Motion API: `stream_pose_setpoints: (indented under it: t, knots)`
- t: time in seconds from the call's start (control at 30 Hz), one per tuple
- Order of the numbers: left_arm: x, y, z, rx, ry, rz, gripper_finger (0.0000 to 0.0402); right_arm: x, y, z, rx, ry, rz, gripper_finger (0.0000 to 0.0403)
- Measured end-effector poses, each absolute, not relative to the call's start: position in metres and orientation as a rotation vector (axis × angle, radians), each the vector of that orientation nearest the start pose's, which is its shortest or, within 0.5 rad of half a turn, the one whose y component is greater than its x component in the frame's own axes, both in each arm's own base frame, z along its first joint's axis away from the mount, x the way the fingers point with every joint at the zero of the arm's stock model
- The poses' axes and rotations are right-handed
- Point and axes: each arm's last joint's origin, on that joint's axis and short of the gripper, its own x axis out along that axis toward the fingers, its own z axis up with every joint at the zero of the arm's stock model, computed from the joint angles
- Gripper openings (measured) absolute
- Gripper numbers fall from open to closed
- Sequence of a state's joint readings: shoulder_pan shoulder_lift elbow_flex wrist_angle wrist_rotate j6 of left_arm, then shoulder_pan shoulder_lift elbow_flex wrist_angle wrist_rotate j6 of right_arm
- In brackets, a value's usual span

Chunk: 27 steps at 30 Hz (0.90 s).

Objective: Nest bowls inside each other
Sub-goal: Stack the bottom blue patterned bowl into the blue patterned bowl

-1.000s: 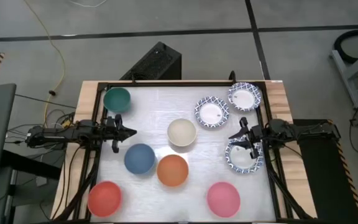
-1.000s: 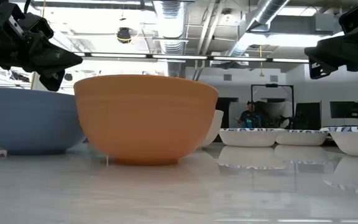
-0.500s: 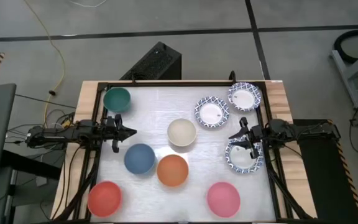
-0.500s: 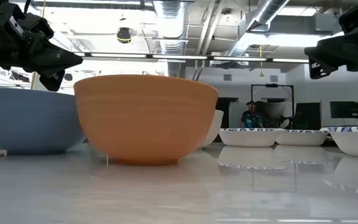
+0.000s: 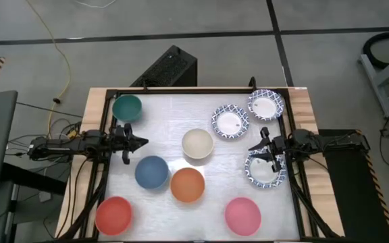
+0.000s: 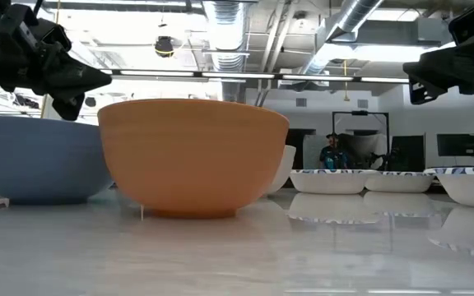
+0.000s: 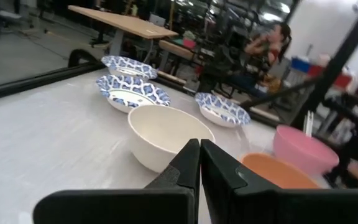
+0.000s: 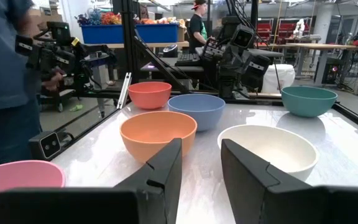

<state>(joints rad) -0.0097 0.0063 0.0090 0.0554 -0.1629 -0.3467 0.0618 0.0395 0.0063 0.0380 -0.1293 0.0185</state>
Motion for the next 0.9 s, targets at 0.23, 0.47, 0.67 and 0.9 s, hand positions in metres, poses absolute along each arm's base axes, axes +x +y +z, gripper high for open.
stream_pose_setpoints:
  t: [0.23, 0.47, 0.67, 0.9]
  knots:
    - [0.097, 0.005, 0.172, -0.634, -0.122, 0.153, 0.0002, 0.099, 0.01, 0.166, 0.018, -0.003, 0.191, 0.0133]
    - [0.097, 0.006, 0.172, -0.855, -0.161, 0.186, 0.0002, 0.099, 0.007, 0.166, 0.017, 0.0, 0.123, 0.0133]
    - [0.096, 0.008, 0.173, -0.906, -0.202, 0.251, 0.0002, 0.1, 0.003, 0.166, 0.018, -0.001, 0.07, 0.0133]
    - [0.096, 0.009, 0.173, -0.87, -0.21, 0.279, 0.0002, 0.1, 0.0, 0.166, -0.001, -0.005, 0.033, 0.0133]
